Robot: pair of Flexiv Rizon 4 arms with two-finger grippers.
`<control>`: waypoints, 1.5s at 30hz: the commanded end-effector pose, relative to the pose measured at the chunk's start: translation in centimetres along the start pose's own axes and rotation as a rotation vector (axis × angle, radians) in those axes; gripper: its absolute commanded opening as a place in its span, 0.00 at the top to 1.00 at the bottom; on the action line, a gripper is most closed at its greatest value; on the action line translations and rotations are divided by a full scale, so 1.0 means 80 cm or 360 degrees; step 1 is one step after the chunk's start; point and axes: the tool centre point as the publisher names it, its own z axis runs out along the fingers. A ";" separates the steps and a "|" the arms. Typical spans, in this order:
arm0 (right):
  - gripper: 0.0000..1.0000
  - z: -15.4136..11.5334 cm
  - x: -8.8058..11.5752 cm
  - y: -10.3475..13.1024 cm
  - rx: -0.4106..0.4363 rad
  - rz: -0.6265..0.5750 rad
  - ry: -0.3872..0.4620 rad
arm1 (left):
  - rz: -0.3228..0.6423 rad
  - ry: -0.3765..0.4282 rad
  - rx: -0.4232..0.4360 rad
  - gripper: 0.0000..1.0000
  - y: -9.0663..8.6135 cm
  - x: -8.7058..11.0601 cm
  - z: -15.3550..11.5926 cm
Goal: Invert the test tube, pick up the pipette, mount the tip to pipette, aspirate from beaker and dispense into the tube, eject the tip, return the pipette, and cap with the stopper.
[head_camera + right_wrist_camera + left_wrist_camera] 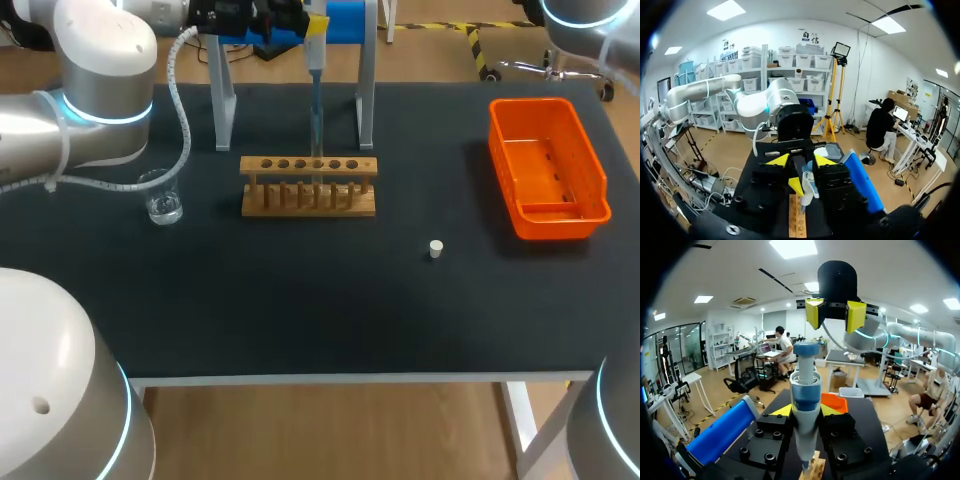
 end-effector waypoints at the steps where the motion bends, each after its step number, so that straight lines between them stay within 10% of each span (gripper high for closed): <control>1: 0.00 -0.011 0.004 -0.004 0.0000 -0.0003 -0.0006 | 0.0000 -0.0002 -0.0002 1.00 -0.001 0.000 0.000; 22: 0.00 -0.059 0.017 -0.098 0.0012 -0.0134 0.0064 | 0.0000 -0.0002 -0.0002 1.00 -0.001 0.000 0.000; 45: 0.00 0.026 0.014 -0.245 0.0048 -0.0147 0.0170 | 0.0000 -0.0002 -0.0002 1.00 -0.001 0.000 0.000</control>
